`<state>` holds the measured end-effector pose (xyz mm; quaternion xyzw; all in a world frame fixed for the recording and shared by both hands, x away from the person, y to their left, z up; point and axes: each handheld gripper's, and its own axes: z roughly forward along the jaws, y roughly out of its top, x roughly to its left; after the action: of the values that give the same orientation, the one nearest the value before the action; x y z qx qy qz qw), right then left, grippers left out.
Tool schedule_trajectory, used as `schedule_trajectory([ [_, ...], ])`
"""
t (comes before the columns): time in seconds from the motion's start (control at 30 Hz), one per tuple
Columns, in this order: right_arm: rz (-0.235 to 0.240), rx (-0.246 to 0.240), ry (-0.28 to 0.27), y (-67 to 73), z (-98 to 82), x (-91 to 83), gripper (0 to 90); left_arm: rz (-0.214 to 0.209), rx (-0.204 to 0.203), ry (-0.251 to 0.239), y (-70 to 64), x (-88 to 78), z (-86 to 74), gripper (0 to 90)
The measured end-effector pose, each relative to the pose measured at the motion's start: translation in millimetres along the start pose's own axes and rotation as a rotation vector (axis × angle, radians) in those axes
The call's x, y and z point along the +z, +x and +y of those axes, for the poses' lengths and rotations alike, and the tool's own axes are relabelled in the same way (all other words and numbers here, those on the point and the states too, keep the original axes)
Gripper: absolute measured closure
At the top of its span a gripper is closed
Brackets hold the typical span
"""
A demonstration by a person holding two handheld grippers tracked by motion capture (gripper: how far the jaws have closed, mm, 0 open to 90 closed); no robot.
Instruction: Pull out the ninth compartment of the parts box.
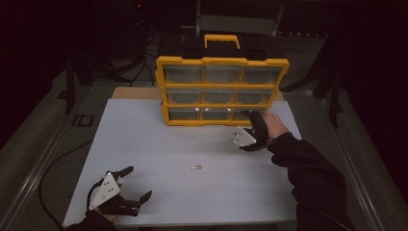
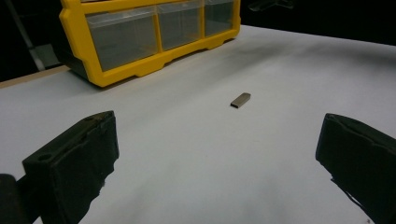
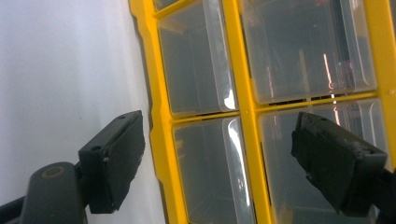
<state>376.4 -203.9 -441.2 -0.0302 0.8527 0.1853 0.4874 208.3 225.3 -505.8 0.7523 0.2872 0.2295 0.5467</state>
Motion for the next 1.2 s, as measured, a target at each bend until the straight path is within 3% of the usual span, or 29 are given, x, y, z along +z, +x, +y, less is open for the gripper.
schedule_trajectory([
  [0.2, -0.007, -0.026, 0.048, 2.7, 0.0, 10.3, 18.6, 0.0, 0.001, -0.003, 0.3, -0.2, 0.1, 0.0],
  [0.37, -0.026, -0.025, 0.052, 1.6, -0.7, 14.4, 19.9, -0.001, 0.002, -0.002, 0.0, 0.3, 0.0, 0.0],
  [0.67, -0.039, -0.1, 0.1, 7.5, -1.4, 30.4, 21.9, -0.002, 0.001, -0.003, 0.1, 0.0, 0.0, 0.0],
  [1.0, -0.113, -0.175, 0.106, 13.2, -2.7, 42.8, 36.1, -0.003, 0.002, -0.003, -0.1, 0.1, 0.0, 0.0],
  [1.2, -0.134, -0.212, 0.11, 14.2, -8.4, 48.7, 44.7, -0.004, 0.002, -0.003, -0.2, 0.5, -0.2, 0.0],
])
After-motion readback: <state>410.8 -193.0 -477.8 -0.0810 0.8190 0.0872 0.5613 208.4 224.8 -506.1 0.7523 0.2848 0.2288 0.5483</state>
